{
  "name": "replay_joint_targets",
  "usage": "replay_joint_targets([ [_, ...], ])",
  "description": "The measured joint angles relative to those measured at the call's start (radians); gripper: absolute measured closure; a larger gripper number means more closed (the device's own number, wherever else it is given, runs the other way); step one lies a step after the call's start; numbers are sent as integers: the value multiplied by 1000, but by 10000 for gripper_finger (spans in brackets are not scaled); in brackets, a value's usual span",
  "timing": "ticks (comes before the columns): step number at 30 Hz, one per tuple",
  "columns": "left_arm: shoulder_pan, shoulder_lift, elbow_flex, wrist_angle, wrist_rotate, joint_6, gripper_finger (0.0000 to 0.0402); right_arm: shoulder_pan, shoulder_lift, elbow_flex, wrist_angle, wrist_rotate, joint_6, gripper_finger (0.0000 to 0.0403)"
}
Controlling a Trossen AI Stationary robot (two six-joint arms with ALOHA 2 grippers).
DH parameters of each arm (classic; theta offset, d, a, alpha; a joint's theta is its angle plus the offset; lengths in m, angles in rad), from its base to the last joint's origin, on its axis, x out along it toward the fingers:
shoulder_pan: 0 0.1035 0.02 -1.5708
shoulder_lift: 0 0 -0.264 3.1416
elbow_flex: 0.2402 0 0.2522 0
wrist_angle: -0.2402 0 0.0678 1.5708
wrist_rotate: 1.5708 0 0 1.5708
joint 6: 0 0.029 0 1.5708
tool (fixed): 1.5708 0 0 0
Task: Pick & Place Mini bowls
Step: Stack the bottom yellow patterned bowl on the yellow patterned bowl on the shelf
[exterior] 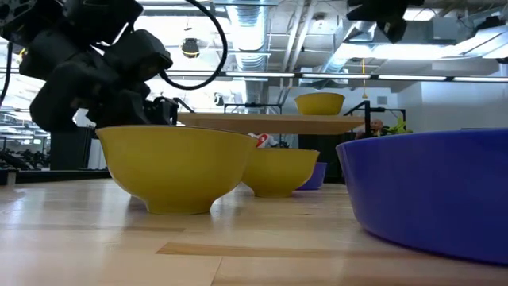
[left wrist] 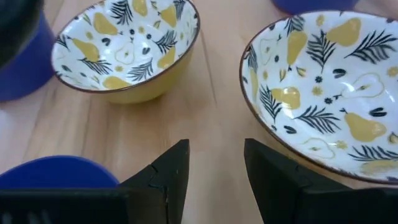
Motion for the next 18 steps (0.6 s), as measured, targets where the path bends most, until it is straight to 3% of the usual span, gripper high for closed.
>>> replay_joint_targets([
  [7, -10, 18, 0, -2, -30, -3, 248, 182, 87, -4, 27, 226, 44, 302],
  [18, -63, 23, 22, -9, -116, -27, 248, 239, 219, -4, 90, 288, 46, 302],
])
